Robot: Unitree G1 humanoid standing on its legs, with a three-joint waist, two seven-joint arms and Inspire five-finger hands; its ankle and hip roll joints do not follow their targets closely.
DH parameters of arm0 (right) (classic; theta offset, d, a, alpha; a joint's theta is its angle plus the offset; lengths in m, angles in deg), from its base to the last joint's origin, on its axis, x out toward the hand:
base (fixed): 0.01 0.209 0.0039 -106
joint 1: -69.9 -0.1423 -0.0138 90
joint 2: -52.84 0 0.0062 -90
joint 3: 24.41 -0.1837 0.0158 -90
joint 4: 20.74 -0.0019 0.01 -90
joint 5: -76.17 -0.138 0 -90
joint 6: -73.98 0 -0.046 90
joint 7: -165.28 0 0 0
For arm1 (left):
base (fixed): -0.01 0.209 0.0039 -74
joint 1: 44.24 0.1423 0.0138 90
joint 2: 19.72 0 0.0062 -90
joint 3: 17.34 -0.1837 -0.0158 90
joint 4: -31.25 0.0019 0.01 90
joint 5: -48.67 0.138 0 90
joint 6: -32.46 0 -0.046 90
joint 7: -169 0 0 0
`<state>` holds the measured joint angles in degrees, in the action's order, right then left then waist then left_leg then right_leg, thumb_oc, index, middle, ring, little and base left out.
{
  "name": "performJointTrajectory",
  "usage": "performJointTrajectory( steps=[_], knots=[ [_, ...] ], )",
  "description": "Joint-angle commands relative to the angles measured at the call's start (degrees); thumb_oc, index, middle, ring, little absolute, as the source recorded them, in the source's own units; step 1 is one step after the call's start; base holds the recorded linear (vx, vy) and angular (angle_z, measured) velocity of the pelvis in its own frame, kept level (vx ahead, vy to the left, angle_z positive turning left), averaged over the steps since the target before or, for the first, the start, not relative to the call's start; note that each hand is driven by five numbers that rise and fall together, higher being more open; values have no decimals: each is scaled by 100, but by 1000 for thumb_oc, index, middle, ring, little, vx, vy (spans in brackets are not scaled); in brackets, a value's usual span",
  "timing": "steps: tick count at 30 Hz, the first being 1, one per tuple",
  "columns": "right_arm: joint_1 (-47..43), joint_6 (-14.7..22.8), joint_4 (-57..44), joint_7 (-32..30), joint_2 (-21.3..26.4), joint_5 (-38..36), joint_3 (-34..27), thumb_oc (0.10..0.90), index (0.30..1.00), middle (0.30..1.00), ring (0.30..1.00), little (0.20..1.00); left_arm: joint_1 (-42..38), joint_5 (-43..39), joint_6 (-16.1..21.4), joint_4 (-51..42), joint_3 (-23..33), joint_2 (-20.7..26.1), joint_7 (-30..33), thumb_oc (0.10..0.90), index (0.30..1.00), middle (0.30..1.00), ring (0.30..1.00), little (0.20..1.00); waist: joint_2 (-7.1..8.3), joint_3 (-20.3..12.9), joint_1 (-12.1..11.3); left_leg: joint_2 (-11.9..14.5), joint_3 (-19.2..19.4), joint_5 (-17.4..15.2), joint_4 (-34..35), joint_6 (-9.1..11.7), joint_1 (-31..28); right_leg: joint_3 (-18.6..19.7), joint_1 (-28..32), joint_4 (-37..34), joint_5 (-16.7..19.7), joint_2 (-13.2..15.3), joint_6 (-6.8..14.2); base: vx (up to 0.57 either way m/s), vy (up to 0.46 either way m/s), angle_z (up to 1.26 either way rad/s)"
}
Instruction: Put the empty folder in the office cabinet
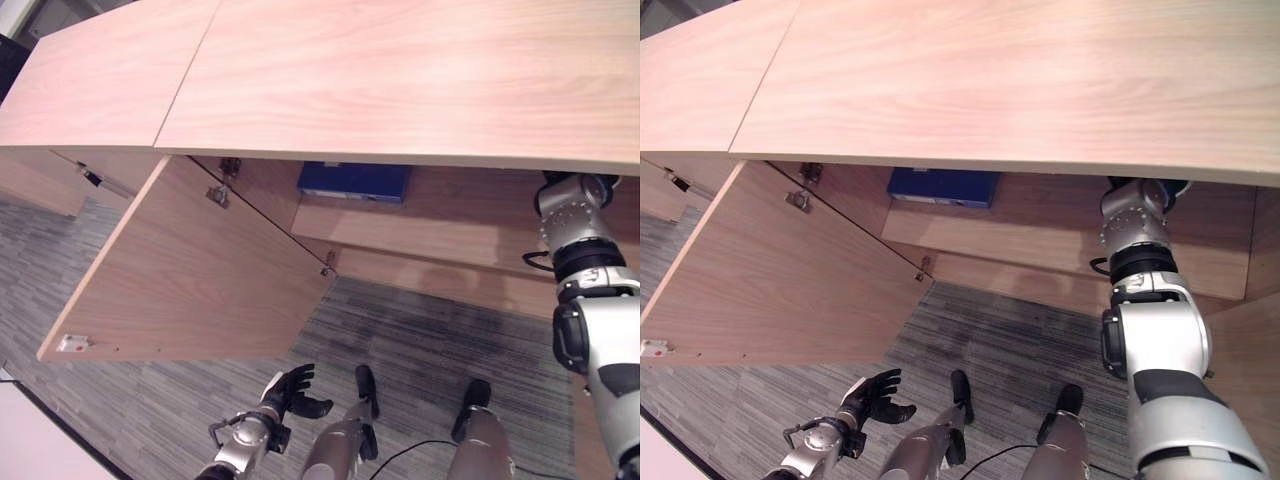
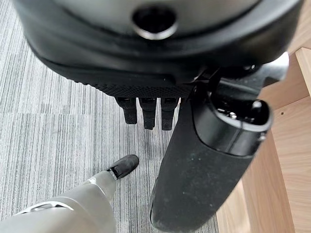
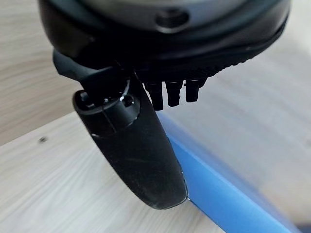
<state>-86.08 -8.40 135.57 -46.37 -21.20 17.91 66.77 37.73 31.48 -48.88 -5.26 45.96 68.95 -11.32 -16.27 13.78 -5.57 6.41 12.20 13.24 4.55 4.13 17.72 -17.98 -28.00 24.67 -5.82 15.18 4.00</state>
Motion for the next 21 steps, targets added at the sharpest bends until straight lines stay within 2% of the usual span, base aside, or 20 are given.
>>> performJointTrajectory(
  steps=[1,9,11,12,13,15,21],
  knots=[
    [-714,292,60,424,206,-94,144,800,900,900,900,900,-386,-89,112,189,16,302,173,800,900,900,900,900,150,34,11,182,5,-703,45,621,-780,346,717,-712,-71,-17,566,0,0,0],
    [-414,171,1099,699,112,-931,-353,800,900,900,900,900,-502,-121,161,317,-32,208,213,800,900,900,900,900,195,4,-16,191,-13,-734,41,624,-869,340,791,-692,-132,-50,563,0,0,0],
    [-414,-19,1530,838,595,-1169,-486,800,900,900,900,900,-459,-95,187,341,-69,264,133,800,900,900,900,900,205,-16,-34,180,-21,-775,29,647,-908,306,828,-642,-224,-12,588,0,0,2],
    [-431,-29,1564,867,621,-1181,-483,800,900,900,900,900,-466,-97,190,338,-79,265,130,800,900,900,900,900,194,-14,-47,188,-22,-734,39,639,-890,298,816,-664,-171,-23,577,-3,0,7],
    [-366,-197,1931,977,971,-1293,-534,800,900,900,900,900,-349,-56,221,262,-124,329,25,800,900,900,900,900,182,-35,-95,171,-44,-776,27,649,-928,275,861,-639,-240,7,596,1,-7,8],
    [-229,-294,2165,1082,1261,-1398,-638,800,900,900,900,900,-179,-6,235,142,-172,389,-91,800,900,900,900,900,144,-48,-156,164,-64,-771,24,652,-941,248,888,-632,-251,34,612,0,-8,8],
    [87,-375,2299,1166,1687,-1470,-810,800,900,900,900,900,142,110,224,-156,-213,536,-224,800,900,900,900,900,49,-61,-265,151,-99,-726,32,639,-949,200,911,-625,-217,79,629,-20,5,10]
  ],
)
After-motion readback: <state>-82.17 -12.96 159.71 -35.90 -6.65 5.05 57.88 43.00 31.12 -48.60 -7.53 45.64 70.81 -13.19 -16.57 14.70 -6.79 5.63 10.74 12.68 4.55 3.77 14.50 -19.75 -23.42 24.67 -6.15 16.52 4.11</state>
